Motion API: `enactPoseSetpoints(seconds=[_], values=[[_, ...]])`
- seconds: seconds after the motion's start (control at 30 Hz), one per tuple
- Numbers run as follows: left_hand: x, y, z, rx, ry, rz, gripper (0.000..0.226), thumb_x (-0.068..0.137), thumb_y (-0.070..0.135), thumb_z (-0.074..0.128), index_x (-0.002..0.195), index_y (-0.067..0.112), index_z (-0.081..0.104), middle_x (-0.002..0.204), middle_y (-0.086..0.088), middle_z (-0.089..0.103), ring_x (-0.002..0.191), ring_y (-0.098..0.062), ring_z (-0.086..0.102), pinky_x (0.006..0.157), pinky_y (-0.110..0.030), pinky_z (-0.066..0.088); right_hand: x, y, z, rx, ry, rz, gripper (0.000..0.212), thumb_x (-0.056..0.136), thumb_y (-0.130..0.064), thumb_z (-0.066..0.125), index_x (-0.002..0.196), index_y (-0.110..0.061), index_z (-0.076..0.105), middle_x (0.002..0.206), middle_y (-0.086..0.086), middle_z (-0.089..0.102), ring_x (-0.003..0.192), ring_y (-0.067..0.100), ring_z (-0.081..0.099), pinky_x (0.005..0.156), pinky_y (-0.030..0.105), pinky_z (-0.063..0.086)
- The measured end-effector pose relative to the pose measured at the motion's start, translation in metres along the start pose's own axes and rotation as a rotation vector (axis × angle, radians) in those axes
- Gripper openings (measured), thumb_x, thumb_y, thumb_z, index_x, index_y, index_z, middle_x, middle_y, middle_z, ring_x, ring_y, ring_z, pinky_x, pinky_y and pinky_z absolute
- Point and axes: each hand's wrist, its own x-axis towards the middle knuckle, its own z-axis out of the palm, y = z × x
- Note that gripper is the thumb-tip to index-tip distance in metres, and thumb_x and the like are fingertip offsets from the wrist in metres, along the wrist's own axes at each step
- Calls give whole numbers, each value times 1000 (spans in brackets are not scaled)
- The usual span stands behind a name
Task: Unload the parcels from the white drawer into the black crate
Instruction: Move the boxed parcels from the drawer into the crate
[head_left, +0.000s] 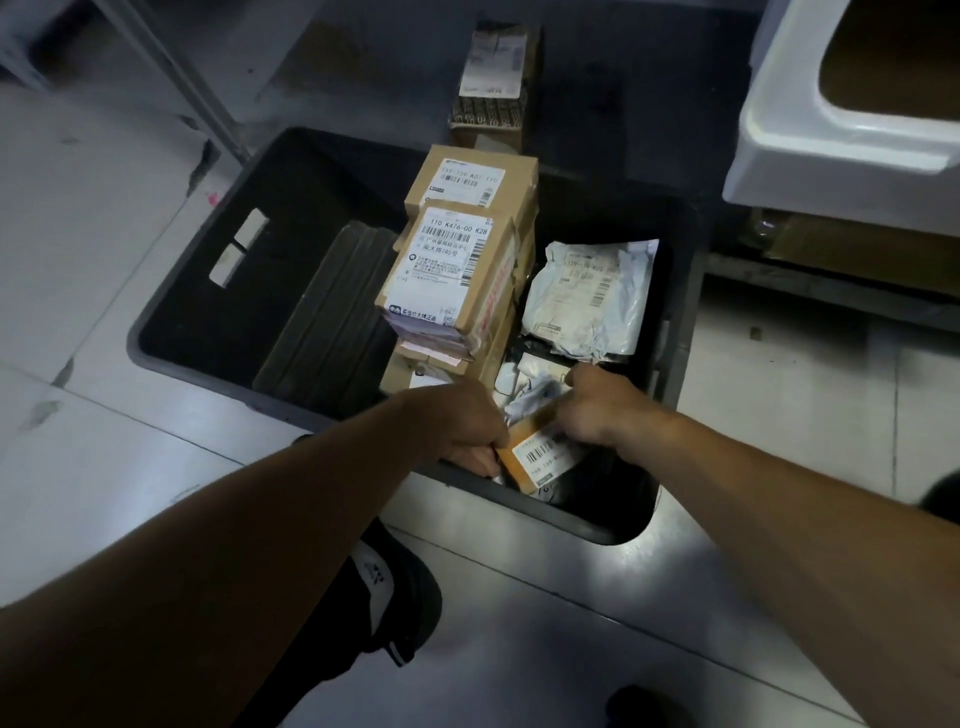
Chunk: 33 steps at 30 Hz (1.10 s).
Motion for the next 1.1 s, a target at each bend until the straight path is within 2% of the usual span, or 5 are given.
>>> enactPoseSetpoints(seconds=[0.2,0.37,0.53,0.8,1.1], values=[[22,1,14,98,57,28,32,98,8,61,129,2,57,116,-21,70,100,-33,73,89,-44,61,-1,-6,-1,-534,-210,-80,30,98,-9,55,126,1,61,131,17,62,120,31,62,79,28,45],[23,3,10,310,66,101,34,101,6,51,133,-1,60,129,-22,66,116,-37,66,94,-43,58,2,-3,4,-690,-297,-124,9,94,-5,57,88,2,59,116,21,64,115,33,64,61,27,42],[26,0,3,453,-29,132,36,102,1,48,138,3,56,126,-22,67,110,-35,70,93,-42,59,3,-2,1,-757,-277,-167,28,96,-13,63,122,-4,64,125,14,65,115,30,63,77,27,43],[18,-6,-15,773,-66,473,35,93,8,67,128,8,60,102,3,63,105,-17,60,97,-35,49,8,-5,-18,-916,-340,-254,16,89,-17,67,95,-30,59,103,2,61,95,26,60,94,41,56],[31,-10,-10,852,96,618,18,87,1,70,103,4,63,78,3,57,82,-22,61,69,-26,44,-6,1,-15,-989,-266,-334,31,100,-15,54,131,-18,60,133,9,61,119,28,61,83,33,46]])
